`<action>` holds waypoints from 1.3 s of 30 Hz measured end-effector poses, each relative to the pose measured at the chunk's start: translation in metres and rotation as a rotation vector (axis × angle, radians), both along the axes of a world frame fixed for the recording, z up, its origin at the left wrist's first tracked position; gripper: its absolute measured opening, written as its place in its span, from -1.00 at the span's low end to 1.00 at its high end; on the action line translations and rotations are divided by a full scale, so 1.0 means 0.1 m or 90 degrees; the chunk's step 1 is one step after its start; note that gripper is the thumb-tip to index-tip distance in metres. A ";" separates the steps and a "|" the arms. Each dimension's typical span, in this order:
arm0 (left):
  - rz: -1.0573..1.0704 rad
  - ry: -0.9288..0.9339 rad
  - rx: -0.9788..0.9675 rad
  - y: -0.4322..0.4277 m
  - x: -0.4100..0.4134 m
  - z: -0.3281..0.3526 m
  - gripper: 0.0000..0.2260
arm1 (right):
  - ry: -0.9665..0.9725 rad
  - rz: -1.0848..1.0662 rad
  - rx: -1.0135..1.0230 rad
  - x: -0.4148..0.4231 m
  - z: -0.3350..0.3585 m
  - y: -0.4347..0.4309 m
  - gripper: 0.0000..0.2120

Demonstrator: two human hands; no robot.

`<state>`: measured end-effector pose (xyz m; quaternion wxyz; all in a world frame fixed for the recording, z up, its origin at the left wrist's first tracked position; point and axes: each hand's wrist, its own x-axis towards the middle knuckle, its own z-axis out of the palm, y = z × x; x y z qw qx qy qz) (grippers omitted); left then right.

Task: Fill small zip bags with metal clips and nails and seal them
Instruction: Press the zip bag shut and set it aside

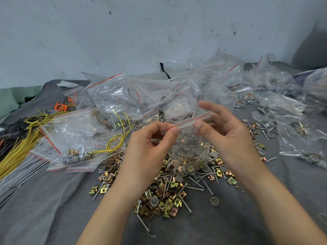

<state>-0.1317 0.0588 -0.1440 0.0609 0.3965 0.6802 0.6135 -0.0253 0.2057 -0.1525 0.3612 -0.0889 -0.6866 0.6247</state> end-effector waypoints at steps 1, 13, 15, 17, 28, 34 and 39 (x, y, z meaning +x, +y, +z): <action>0.000 -0.002 -0.001 0.00 0.00 0.00 -0.91 | 0.000 0.003 -0.002 0.00 0.00 0.00 -0.61; -0.013 0.001 -0.014 0.05 0.06 0.03 -0.92 | 0.004 0.026 0.016 0.01 0.01 -0.03 -0.61; -0.010 0.003 -0.019 0.04 0.05 0.03 -0.93 | 0.004 0.027 0.019 0.01 0.01 -0.03 -0.61; -0.011 0.004 -0.025 0.04 0.05 0.03 -0.93 | 0.002 0.025 0.025 0.01 0.00 -0.03 -0.61; -0.032 0.037 -0.029 0.07 0.02 0.05 -0.92 | -0.002 0.027 0.045 0.01 0.01 -0.06 -0.63; -0.031 0.073 -0.048 0.07 0.02 0.08 -0.94 | -0.003 0.025 0.056 0.00 0.01 -0.05 -0.63; -0.015 0.109 -0.067 0.08 0.02 0.08 -0.95 | -0.003 0.031 0.060 0.00 0.00 -0.05 -0.64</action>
